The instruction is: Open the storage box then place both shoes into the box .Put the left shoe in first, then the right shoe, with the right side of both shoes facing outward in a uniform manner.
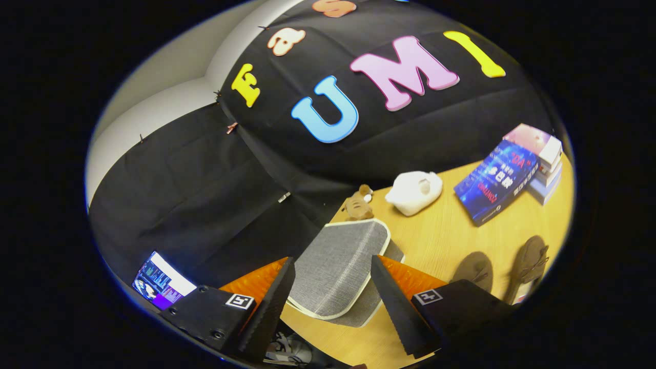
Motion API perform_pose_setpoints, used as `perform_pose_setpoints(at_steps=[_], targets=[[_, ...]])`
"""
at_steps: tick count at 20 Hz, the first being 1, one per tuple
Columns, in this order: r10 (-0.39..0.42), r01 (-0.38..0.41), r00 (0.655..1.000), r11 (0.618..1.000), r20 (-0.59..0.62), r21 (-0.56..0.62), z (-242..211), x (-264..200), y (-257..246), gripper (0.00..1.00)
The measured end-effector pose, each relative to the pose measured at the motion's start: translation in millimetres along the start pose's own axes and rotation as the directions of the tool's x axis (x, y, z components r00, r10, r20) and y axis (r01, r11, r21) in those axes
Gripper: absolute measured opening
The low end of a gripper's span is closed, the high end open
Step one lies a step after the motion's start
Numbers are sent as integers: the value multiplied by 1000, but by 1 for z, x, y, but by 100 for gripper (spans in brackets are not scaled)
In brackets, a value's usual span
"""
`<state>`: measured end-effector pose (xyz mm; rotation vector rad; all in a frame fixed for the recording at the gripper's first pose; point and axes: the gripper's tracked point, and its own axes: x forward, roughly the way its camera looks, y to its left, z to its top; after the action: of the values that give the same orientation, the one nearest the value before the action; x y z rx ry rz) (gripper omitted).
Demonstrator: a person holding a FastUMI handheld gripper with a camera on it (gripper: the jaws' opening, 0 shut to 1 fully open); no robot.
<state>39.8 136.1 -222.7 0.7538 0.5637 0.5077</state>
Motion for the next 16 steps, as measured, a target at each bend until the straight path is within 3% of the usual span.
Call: perform_pose_setpoints(at_steps=[4, 7, 11, 13, 16], targets=[[61, -42, 993, 982, -101, 184, -35, 39, -26, 96], [130, -85, 984, 943, -123, 321, -40, 63, -32, 96], [157, -62, 969, 901, -190, 430, -62, 83, -50, 96], [189, -65, 960, 868, -206, 491, -68, 90, -52, 96], [282, -112, 940, 786, -191, 608, -71, 87, -46, 96]])
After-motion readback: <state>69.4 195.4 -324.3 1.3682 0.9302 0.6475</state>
